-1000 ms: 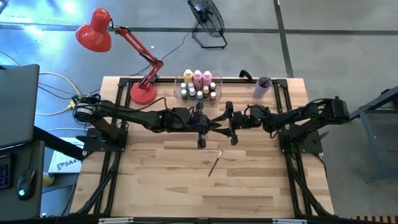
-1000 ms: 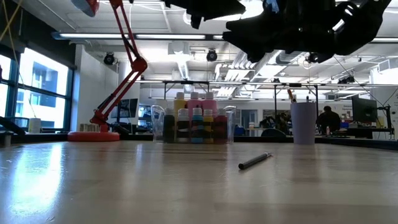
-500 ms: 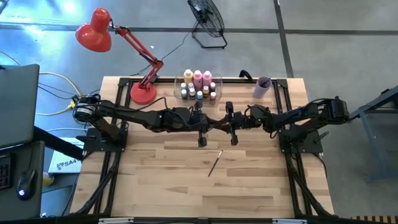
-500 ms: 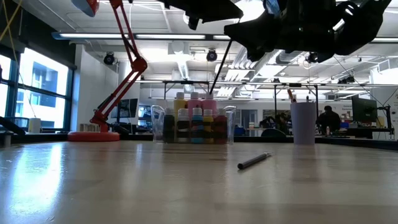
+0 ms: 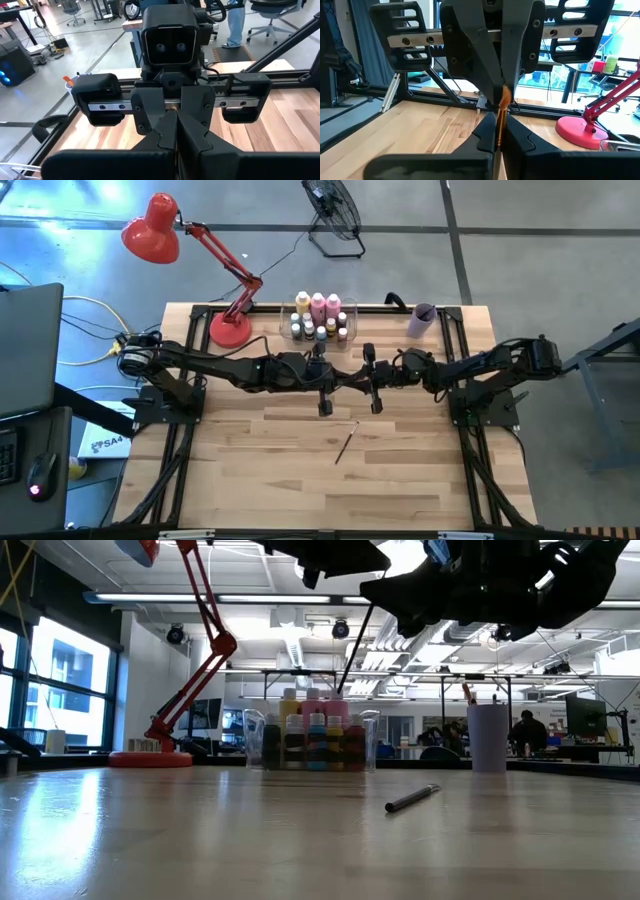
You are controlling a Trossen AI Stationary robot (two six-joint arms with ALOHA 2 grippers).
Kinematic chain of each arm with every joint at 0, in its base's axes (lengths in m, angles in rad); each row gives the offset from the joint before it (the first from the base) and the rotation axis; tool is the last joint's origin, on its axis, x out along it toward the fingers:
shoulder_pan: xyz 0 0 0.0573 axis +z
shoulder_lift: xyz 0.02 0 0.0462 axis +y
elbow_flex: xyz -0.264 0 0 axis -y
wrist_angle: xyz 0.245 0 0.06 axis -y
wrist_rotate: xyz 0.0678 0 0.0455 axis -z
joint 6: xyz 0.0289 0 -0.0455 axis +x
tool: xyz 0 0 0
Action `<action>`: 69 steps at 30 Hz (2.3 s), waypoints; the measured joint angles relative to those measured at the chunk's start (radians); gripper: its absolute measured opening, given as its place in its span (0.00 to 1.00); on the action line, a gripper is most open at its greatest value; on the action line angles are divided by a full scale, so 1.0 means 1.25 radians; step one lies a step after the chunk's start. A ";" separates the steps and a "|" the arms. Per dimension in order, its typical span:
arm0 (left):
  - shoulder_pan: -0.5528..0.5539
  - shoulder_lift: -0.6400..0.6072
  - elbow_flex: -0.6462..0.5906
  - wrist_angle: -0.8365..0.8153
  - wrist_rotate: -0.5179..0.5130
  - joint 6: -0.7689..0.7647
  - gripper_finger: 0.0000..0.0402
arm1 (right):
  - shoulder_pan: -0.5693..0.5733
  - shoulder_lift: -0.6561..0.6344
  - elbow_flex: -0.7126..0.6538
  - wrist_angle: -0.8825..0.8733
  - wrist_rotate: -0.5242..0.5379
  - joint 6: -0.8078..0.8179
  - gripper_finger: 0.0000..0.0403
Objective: Pick & Place Paint Supplies
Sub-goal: Put the black paint brush into the violet cup
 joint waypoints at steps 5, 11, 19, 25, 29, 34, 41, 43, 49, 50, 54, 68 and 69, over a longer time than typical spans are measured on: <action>0.000 0.000 0.000 0.002 -0.016 0.004 0.07 | 0.000 0.000 0.000 -0.003 0.000 0.001 0.01; 0.000 0.000 0.000 0.004 -0.014 0.000 0.29 | 0.000 0.000 0.000 -0.002 -0.001 0.001 0.01; -0.001 -0.061 0.000 0.009 -0.014 0.004 0.49 | -0.001 -0.011 -0.001 -0.039 0.010 -0.002 0.01; -0.001 -0.162 0.001 -0.139 -0.016 -0.033 0.50 | 0.005 -0.116 -0.001 -0.209 0.170 -0.054 0.01; -0.001 -0.187 0.001 -0.232 -0.017 -0.078 0.50 | 0.040 -0.209 -0.001 -0.313 0.395 -0.072 0.01; -0.001 -0.188 0.001 -0.289 -0.017 -0.105 0.50 | 0.088 -0.305 -0.001 -0.362 0.631 -0.095 0.01; -0.001 -0.188 0.001 -0.371 -0.018 -0.109 0.50 | 0.095 -0.376 -0.001 -0.353 0.919 -0.098 0.01; -0.001 -0.188 0.001 -0.383 -0.018 -0.108 0.50 | 0.095 -0.381 -0.001 -0.336 1.013 -0.121 0.01; -0.001 -0.188 0.001 -0.426 -0.020 -0.102 0.50 | 0.063 -0.380 -0.001 -0.232 1.200 -0.220 0.01; -0.001 -0.188 0.001 -0.433 -0.020 -0.102 0.50 | 0.051 -0.380 -0.001 -0.214 1.202 -0.232 0.01; -0.001 -0.188 0.001 -0.477 -0.023 -0.100 0.50 | -0.005 -0.380 -0.001 -0.158 1.188 -0.258 0.01; -0.001 -0.189 0.001 -0.497 -0.032 -0.083 0.50 | -0.163 -0.332 0.188 -0.583 1.096 -0.148 0.01; -0.001 -0.189 0.001 -0.497 -0.032 -0.083 0.50 | -0.184 -0.330 0.193 -0.620 1.061 -0.113 0.01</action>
